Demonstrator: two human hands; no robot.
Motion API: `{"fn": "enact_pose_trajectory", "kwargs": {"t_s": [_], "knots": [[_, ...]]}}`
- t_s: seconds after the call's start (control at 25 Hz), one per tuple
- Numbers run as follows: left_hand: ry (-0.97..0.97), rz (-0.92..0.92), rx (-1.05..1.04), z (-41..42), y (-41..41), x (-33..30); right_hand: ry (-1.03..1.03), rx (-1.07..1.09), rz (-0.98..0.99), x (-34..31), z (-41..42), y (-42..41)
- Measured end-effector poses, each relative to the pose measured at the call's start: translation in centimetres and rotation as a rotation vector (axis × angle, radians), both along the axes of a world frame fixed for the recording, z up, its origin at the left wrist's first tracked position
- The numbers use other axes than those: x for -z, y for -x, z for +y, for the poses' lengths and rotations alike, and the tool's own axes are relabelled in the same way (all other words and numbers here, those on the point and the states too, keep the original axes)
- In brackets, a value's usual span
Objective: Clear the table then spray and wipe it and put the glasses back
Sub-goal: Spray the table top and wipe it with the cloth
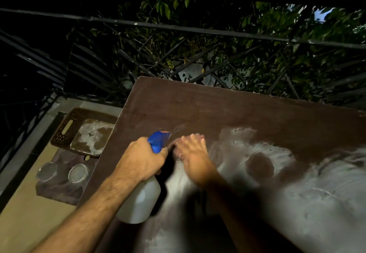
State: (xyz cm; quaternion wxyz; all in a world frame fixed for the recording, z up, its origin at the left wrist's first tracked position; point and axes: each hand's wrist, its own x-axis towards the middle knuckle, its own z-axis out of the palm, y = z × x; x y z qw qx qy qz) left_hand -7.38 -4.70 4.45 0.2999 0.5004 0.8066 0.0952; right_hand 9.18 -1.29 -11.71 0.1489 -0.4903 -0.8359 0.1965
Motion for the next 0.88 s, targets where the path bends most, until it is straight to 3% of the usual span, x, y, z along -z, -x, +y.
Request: {"fn": "enact_pose_trajectory", "kwargs": {"t_s": [0.16,0.24,0.44,0.56,0.6,0.76,0.84,0.88], "knots": [[-0.006,-0.016,0.020,0.3,-0.9,0.1,-0.010,-0.363,-0.112,1.0,-4.2,-2.0],[0.006,-0.013,0.051,0.3,-1.5,0.0,-0.062,-0.213,-0.147,1.3,-0.6,-4.3],[0.046,-0.021,0.190,0.0,-3.6,0.3,0.070,0.437,-0.071,-1.0,7.2,-10.7],[0.045,-0.034,0.208,0.1,-5.2,0.0,0.076,0.516,-0.023,-0.7,3.2,-10.8],[0.040,-0.041,0.206,0.2,-5.6,-0.1,0.072,0.466,-0.029,-0.3,0.8,-10.4],[0.033,-0.063,0.197,0.7,-6.9,-0.4,0.013,-0.056,-0.131,0.8,-8.4,-9.3],[0.029,-0.066,0.200,0.6,-7.3,-0.3,0.029,-0.224,-0.152,0.5,-8.0,-10.6],[0.030,-0.072,0.199,0.5,-7.5,-0.2,0.006,-0.199,-0.159,0.5,-6.4,-11.4]]}}
